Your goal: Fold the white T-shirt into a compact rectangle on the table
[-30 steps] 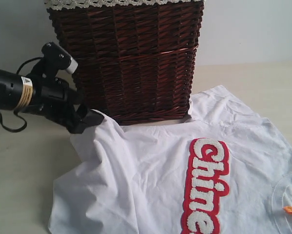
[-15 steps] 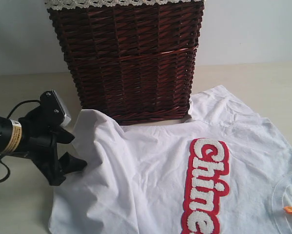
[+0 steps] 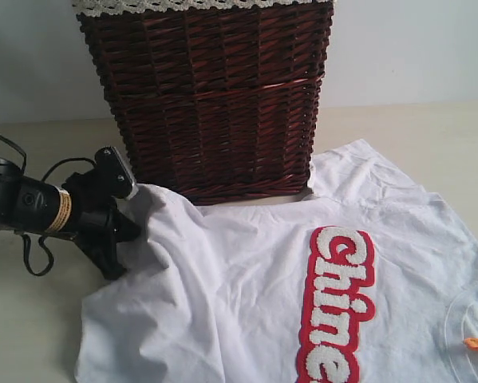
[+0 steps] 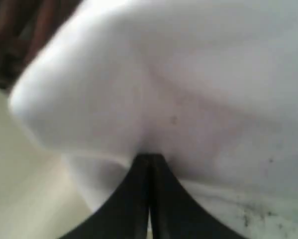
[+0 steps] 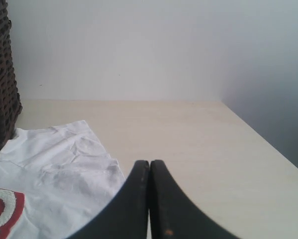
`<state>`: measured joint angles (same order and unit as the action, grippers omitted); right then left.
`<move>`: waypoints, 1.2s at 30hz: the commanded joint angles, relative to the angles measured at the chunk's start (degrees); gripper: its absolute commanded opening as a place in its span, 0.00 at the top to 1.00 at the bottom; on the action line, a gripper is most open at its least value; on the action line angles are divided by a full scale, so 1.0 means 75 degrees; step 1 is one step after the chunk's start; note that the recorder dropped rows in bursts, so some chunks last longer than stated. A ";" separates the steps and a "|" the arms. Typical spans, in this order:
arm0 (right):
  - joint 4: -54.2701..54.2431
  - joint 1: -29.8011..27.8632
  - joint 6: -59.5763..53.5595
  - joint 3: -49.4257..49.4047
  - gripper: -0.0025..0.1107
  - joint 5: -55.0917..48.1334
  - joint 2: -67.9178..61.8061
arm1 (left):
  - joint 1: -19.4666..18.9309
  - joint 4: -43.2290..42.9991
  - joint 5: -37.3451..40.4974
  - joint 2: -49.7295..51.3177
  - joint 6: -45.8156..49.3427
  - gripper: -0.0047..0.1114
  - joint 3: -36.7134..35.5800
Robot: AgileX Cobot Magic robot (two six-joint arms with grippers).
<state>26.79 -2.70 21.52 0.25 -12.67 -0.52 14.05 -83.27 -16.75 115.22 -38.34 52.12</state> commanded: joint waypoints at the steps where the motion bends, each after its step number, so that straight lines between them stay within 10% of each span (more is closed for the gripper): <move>1: 0.0015 0.0006 -0.0052 -0.0033 0.98 0.0083 0.0041 | -0.0104 -0.0067 0.2445 -0.0020 0.0179 0.96 -0.0019; 17: 0.0015 0.0006 -0.0052 -0.0033 0.98 0.0083 0.0041 | -0.0652 0.0569 0.2737 -0.2254 0.0286 0.96 -0.0196; 28: 0.0015 0.0006 -0.0052 -0.0033 0.98 0.0083 0.0041 | -0.0652 -0.0788 -0.0358 -0.3407 -0.1230 0.96 -0.3489; 36: 0.0015 0.0006 -0.0052 -0.0033 0.98 0.0083 0.0041 | -0.0652 -0.2076 -0.2022 -0.3413 -0.2740 0.96 -0.3844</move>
<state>26.79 -2.70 21.52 0.25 -12.67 -0.52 9.26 -97.11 -28.27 90.29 -56.93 23.55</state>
